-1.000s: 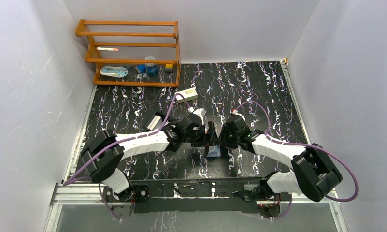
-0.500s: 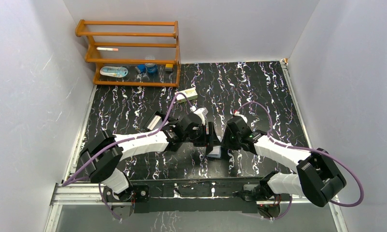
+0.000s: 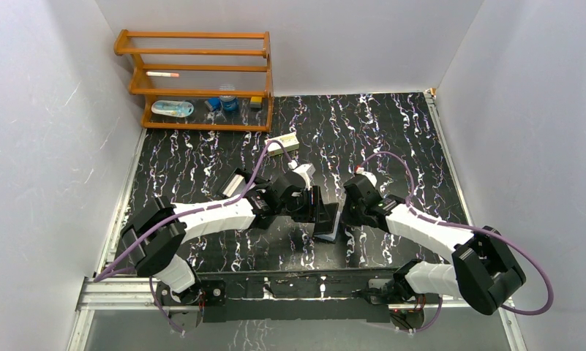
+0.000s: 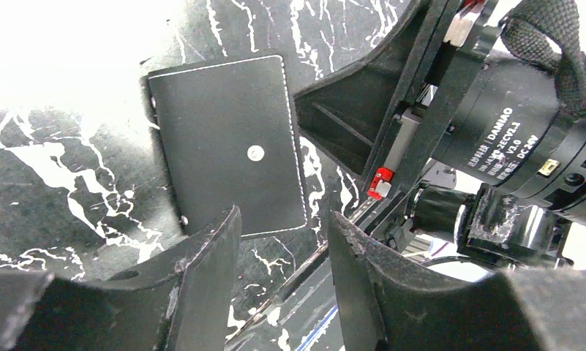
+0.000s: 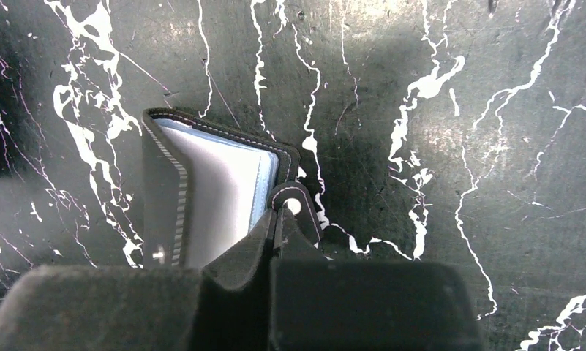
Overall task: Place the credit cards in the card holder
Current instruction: Close the card holder at the center of the board.
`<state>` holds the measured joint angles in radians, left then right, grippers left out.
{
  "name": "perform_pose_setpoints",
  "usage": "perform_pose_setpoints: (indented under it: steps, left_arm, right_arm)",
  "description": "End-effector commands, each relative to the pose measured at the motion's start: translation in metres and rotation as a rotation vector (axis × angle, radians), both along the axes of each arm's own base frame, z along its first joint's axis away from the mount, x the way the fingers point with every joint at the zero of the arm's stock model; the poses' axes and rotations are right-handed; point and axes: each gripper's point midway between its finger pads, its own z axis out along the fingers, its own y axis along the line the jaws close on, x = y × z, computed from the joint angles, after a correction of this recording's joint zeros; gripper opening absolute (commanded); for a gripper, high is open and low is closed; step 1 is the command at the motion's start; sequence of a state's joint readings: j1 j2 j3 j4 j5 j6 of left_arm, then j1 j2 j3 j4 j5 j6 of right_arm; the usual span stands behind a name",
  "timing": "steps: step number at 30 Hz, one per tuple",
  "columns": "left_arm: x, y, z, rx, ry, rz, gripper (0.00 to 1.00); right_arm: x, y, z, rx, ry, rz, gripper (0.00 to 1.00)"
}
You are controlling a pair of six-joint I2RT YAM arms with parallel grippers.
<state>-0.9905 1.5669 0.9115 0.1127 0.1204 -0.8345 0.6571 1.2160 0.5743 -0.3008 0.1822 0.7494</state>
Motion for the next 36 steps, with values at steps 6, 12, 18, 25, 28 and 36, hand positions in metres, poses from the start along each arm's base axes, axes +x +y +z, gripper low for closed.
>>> perform_pose_setpoints:
  steps: [6,12,18,25,28,36]
  left_arm:
    - [-0.004,-0.004,0.0,0.011,-0.006,-0.05,0.4]
    - [0.006,0.016,-0.032,0.215,-0.042,-0.057,0.37]
    - [0.009,0.016,-0.051,0.281,-0.03,-0.084,0.38]
    - [0.013,0.028,-0.065,0.378,-0.034,-0.083,0.46]
    - [0.011,0.026,-0.063,0.366,-0.023,-0.078,0.47]
    - [0.008,0.019,-0.03,0.243,-0.035,-0.053,0.52]
  right_arm:
    - [0.015,0.004,0.024,0.019,-0.1,0.011,0.0]
    - [0.016,0.0,0.04,0.045,-0.159,-0.003,0.0]
    - [0.005,-0.001,0.033,0.069,-0.122,-0.025,0.2]
    - [0.006,0.005,0.033,0.131,-0.065,-0.133,0.49]
    - [0.005,0.011,0.034,0.179,-0.043,-0.165,0.5]
    - [0.008,-0.02,0.038,0.141,-0.108,-0.331,0.49]
